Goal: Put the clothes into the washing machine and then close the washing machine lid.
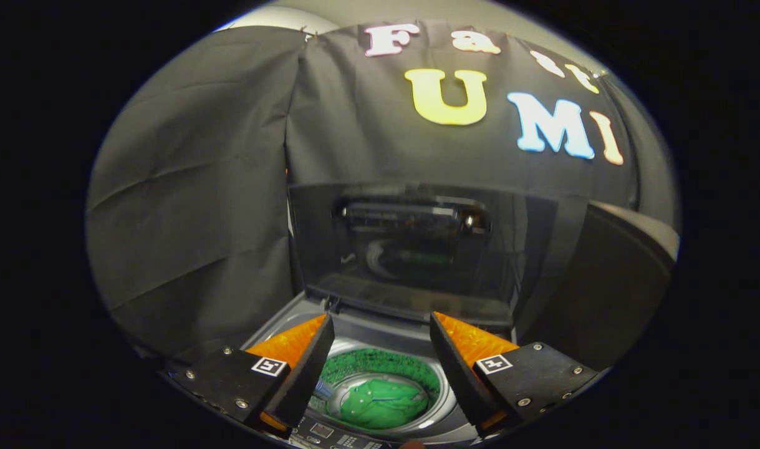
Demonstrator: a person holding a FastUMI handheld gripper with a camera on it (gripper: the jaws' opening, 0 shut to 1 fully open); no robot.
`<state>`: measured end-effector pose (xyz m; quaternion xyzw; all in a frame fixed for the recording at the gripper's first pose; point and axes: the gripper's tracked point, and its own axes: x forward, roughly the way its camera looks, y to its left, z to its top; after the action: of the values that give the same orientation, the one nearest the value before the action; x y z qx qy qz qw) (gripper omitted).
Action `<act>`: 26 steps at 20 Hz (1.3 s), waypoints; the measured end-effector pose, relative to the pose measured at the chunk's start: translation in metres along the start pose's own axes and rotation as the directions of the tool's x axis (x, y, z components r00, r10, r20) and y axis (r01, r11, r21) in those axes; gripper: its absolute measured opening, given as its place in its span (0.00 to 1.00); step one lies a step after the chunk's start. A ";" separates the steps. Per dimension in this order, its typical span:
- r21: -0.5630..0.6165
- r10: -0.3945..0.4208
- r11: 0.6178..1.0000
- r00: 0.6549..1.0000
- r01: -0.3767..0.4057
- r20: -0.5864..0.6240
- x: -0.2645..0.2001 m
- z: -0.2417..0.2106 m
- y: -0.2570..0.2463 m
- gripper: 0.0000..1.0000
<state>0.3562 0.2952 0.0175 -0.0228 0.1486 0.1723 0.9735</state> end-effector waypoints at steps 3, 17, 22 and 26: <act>-0.003 -0.004 1.000 0.996 0.004 0.086 0.001 0.038 -0.003 0.94; 0.079 -0.111 0.992 0.980 0.099 0.167 0.057 0.143 -0.036 0.94; 0.120 -0.113 0.987 0.992 0.105 0.064 0.101 0.148 -0.033 0.94; 0.150 -0.112 0.981 0.990 0.125 -0.090 0.132 0.135 -0.029 0.94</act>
<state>0.5226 0.3238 0.1069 0.0370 0.1994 0.1007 0.9740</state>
